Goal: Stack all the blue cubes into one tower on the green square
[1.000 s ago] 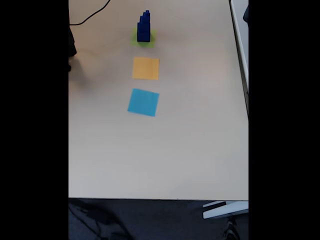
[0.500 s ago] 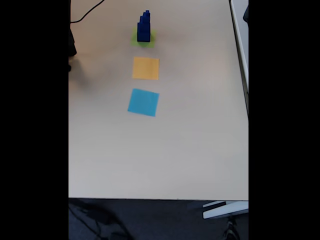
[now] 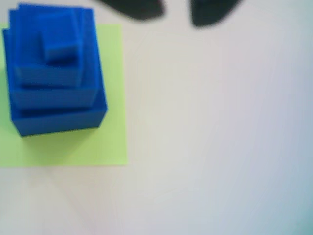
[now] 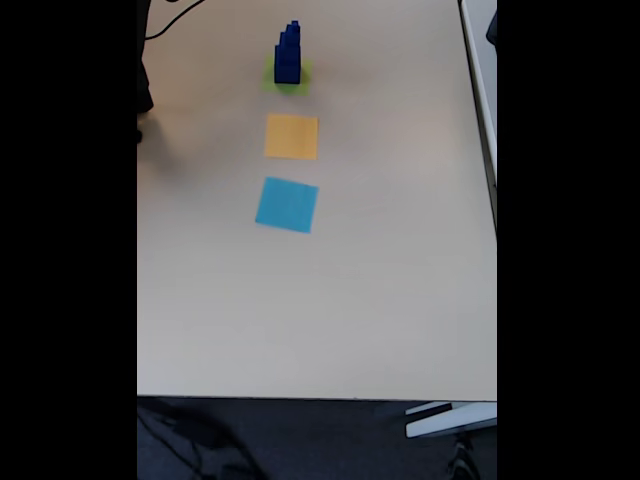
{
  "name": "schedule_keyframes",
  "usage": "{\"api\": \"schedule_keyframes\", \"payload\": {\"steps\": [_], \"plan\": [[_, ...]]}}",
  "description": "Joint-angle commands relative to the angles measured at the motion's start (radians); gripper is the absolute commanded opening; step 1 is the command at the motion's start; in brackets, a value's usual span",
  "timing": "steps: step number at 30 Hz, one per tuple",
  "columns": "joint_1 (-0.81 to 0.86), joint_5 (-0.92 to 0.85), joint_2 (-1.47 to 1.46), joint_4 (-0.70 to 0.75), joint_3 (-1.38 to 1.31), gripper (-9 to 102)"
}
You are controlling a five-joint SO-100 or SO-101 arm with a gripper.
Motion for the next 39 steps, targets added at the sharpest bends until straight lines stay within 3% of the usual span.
{"api": "schedule_keyframes", "payload": {"steps": [1,39], "plan": [[0.002,0.003,0.006,-0.026,-0.046,0],[0.055,-0.026,-0.06,-0.106,0.0,0]]}}
